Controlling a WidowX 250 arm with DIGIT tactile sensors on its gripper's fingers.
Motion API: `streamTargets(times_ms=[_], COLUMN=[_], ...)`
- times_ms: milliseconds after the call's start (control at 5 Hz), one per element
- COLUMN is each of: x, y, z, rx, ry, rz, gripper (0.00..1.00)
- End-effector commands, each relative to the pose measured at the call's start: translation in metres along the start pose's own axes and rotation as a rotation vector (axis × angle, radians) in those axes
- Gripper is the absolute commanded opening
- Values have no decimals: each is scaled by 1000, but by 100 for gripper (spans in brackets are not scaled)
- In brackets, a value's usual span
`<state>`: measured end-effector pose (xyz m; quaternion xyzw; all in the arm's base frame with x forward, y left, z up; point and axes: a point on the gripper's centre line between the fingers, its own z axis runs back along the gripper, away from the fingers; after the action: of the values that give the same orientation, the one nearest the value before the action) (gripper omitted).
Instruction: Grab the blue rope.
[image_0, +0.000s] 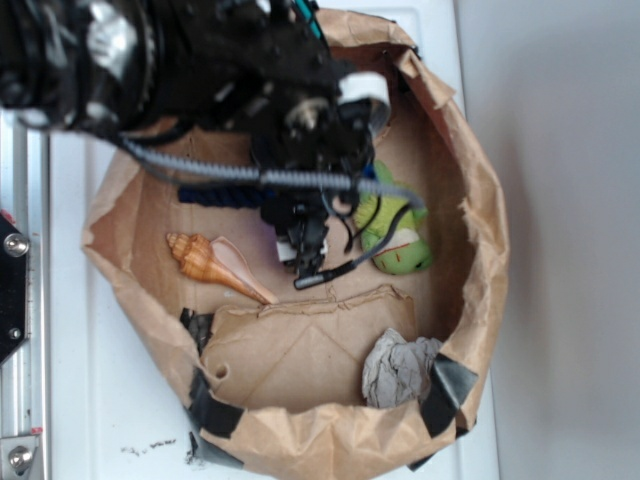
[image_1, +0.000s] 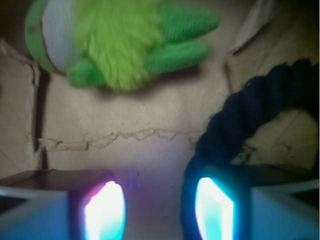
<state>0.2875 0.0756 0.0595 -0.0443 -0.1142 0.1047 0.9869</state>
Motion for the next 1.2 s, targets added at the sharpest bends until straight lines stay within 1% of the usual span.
streamTargets(times_ms=[0,400,600,1000], x=[10,14,15,11], y=[18,17,13,-3], z=[41,16,0,-22], rx=[-43,14,7,18], ry=[-56,-60,-40,-33], rz=[9,20,13,-17], gripper=[100,100,100,100])
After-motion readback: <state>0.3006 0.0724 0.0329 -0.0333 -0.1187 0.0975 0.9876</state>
